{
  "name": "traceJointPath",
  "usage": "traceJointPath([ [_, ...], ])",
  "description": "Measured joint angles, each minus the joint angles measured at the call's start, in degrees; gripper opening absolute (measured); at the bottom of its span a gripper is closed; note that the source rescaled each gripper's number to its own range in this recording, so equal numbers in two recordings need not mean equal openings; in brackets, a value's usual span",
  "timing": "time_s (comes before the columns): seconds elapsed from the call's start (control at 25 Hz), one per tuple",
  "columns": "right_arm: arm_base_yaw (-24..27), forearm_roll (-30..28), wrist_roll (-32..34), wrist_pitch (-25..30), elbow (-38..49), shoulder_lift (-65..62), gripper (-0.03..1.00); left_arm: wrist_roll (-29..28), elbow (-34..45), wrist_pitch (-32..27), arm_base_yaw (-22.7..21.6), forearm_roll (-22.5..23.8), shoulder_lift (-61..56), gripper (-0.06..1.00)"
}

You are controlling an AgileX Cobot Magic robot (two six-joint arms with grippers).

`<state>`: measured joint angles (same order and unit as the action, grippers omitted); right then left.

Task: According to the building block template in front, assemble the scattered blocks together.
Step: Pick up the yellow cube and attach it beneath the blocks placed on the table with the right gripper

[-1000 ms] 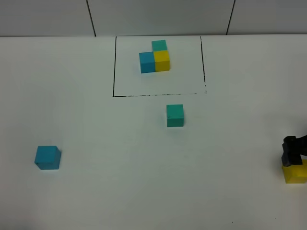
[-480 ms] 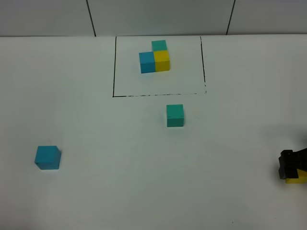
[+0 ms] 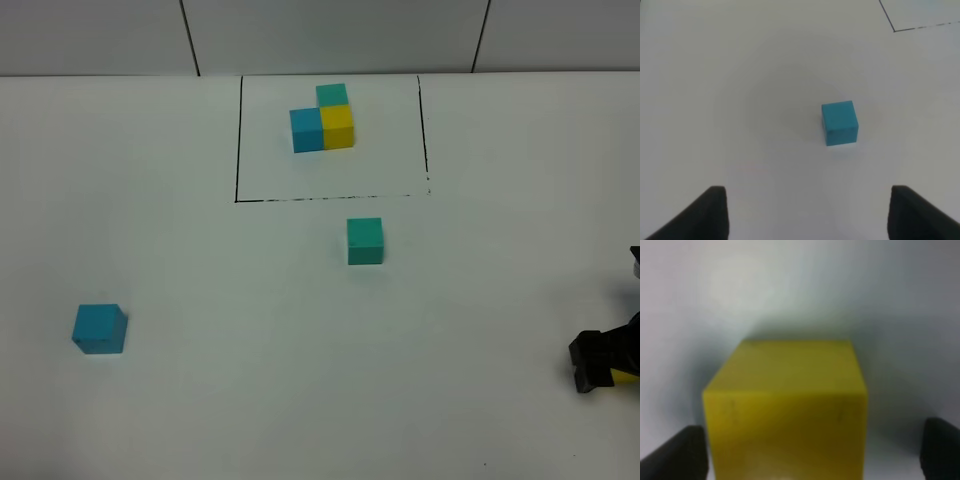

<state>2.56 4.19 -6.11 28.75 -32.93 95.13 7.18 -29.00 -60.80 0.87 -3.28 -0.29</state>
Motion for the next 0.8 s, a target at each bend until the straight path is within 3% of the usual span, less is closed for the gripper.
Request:
traceJointPath([
  [0.16,0.0,0.1,-0.1,-0.4,0.0,0.0,0.69,0.0,0.0,0.0,0.0,0.0,0.0,0.54],
  [0.24,0.0,0.2,-0.1,-0.7,-0.1,0.0,0.60,0.0,0.0,0.0,0.0,0.0,0.0,0.54],
  [0.44,-1.0,0.3,0.7,-0.9,-1.4,0.0,0.01,0.0,0.0,0.0,0.0,0.0,0.0,0.54],
  [0.64,-1.2,2.0,6.1,0.5,-1.8,0.0,0.02,0.0,0.0,0.0,0.0,0.0,0.0,0.54],
  [0.8,-5.4,2.1,8.1,3.3,-2.0,-1.5,0.02,0.0,0.0,0.0,0.0,0.0,0.0,0.54],
])
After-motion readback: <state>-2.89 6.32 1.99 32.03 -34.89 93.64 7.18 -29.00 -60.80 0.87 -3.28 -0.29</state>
